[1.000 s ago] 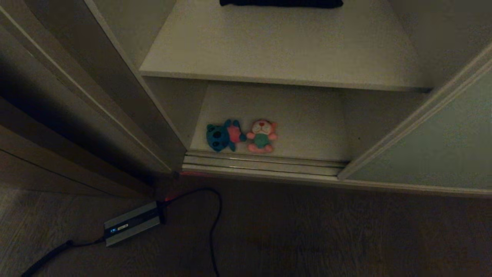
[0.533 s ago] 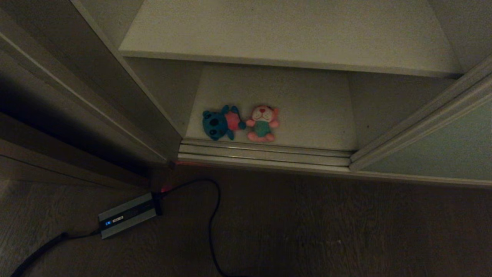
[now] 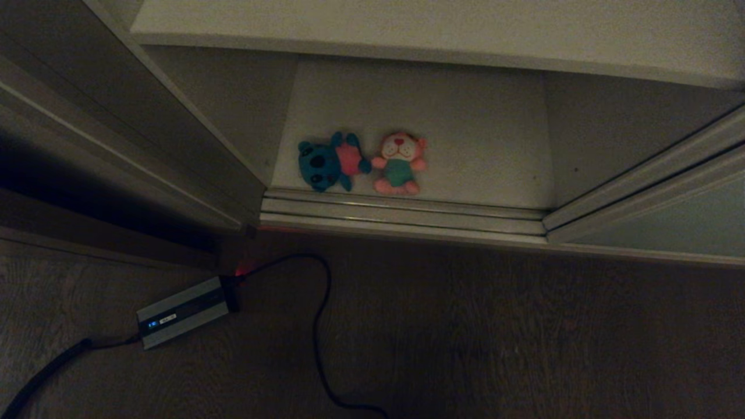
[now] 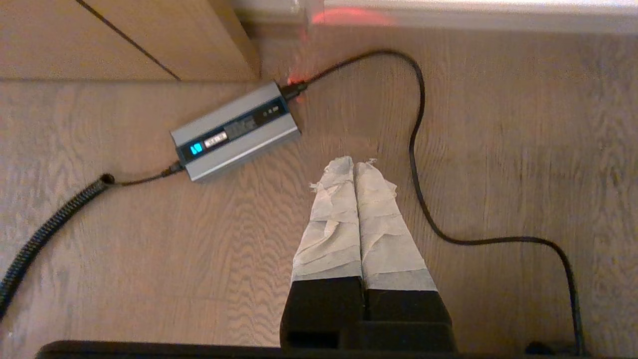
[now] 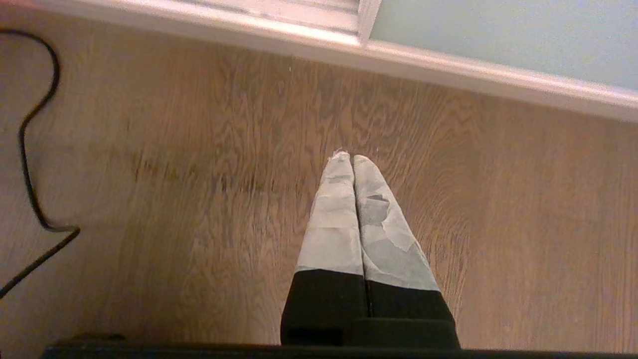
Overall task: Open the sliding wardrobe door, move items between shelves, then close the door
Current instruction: Open the door
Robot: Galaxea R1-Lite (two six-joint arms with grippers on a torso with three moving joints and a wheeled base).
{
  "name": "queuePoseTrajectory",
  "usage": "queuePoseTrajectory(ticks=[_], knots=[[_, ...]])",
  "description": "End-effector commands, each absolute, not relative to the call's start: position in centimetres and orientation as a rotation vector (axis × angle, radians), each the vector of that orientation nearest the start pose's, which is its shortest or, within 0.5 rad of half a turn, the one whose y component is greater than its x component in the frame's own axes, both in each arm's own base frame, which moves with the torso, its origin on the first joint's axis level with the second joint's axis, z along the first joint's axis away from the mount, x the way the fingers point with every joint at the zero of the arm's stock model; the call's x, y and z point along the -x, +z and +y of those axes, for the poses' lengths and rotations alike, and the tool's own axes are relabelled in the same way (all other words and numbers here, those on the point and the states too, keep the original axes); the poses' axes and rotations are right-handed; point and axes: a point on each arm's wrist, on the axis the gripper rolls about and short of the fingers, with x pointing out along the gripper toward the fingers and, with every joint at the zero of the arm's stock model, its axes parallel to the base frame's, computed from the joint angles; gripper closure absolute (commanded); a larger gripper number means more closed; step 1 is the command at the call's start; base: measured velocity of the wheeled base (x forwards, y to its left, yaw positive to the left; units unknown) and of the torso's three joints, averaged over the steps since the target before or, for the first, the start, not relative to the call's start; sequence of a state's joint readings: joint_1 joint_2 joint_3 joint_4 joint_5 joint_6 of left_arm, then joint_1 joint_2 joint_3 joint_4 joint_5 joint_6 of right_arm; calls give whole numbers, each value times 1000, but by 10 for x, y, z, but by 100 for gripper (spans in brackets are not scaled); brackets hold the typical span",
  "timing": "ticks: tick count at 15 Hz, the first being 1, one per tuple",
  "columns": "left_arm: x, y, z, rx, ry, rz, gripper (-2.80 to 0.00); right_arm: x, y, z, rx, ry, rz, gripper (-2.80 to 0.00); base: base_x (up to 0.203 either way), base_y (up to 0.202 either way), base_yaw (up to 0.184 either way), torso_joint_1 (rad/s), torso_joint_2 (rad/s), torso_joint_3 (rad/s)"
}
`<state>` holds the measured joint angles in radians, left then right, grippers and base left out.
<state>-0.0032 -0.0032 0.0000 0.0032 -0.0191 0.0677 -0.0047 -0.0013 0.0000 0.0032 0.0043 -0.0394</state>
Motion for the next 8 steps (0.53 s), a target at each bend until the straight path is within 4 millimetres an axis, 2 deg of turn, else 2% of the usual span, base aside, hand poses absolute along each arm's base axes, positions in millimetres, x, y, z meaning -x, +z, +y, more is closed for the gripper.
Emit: queuePoseTrajectory(ticks=[1, 8], knots=[[23, 75, 0, -67, -22, 2, 0, 23, 74, 0, 40, 0, 6, 0, 0, 0, 0, 5, 4, -193], [23, 75, 0, -66, -22, 2, 0, 23, 74, 0, 40, 0, 6, 0, 0, 0, 0, 1, 2, -197]])
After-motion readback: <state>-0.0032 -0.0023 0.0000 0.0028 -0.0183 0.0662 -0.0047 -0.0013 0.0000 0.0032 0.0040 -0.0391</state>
